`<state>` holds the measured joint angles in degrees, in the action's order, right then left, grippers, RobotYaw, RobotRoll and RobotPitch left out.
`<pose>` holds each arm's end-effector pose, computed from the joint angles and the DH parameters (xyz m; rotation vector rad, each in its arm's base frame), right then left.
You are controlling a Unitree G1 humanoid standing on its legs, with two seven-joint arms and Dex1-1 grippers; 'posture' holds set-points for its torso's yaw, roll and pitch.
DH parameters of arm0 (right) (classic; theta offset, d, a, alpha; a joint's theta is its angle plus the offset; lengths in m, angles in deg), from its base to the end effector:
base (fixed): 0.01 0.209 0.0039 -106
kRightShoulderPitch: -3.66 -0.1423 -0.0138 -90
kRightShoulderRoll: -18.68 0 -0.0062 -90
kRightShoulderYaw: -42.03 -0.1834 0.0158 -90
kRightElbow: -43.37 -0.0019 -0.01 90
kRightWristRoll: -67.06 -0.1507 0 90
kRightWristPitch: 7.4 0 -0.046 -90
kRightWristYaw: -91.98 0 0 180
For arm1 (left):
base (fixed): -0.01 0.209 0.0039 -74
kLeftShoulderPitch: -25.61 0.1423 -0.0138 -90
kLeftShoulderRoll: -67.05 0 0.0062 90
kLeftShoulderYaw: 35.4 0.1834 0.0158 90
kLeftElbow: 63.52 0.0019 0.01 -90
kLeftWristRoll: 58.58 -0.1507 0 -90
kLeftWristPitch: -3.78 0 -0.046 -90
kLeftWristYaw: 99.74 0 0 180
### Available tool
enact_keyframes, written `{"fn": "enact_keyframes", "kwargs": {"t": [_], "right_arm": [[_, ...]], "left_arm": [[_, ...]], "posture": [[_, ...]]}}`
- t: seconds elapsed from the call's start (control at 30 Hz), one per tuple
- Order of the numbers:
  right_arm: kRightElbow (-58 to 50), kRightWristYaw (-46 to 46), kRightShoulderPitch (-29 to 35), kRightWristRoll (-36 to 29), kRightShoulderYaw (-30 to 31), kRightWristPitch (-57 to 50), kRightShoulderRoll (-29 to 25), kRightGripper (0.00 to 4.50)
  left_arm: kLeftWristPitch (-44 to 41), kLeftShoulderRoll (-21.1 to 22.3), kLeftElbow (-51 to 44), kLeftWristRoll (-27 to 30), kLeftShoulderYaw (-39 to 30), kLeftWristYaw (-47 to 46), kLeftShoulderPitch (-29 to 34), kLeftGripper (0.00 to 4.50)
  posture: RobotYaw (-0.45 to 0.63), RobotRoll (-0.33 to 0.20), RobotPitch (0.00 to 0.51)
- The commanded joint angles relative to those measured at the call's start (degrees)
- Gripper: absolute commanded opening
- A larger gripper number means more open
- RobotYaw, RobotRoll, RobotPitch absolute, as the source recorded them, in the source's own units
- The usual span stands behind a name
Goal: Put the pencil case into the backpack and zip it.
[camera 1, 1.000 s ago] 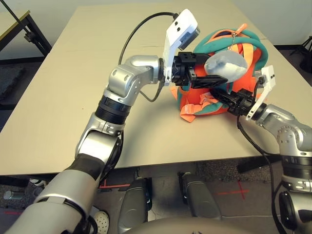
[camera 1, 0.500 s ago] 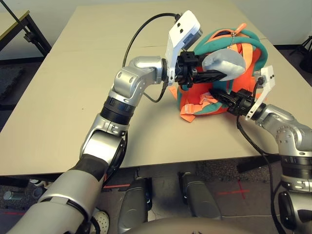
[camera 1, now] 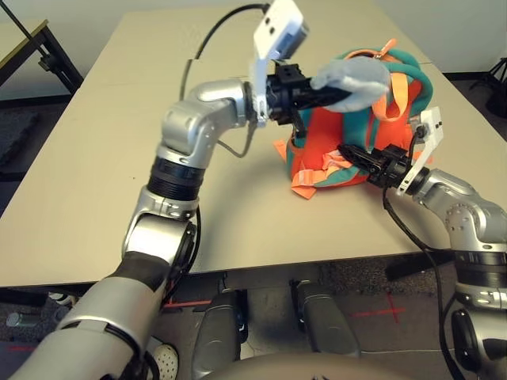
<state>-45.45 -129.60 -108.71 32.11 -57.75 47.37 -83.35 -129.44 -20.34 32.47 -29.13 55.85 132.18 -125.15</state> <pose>0.2760 -0.2420 0.1448 0.2102 0.1120 0.7459 0.3206 0.1234 0.2922 0.0474 -0.1431 -1.2900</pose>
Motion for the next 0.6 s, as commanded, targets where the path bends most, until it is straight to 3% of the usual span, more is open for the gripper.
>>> {"fn": "enact_keyframes", "kwargs": {"t": [0.03,0.33,0.43,0.6], "right_arm": [[2.7,0.4,0.3,1.7,1.6,-0.7,0.7,0.8],[4.1,-0.1,-0.4,2.5,2.6,0.2,1.6,0.8],[4.7,-0.3,-0.8,2.8,2.7,0.4,1.8,0.8],[5.4,-0.4,-1.4,3.1,3.2,0.7,2.1,0.8]], "left_arm": [[-2.8,4.5,-1.8,2.0,-3.7,0.0,-1.0,0.28],[-5.5,16.1,1.1,0.8,-4.2,1.7,8.8,0.28],[-6.3,17.9,2.5,0.0,-2.8,2.2,12.5,0.28],[-5.5,16.9,7.7,-1.8,0.3,2.9,17.4,0.28]], "posture": [[-0.13,0.0,0.111],[-0.12,0.0,0.117],[-0.11,0.0,0.121],[-0.11,0.0,0.122]]}}
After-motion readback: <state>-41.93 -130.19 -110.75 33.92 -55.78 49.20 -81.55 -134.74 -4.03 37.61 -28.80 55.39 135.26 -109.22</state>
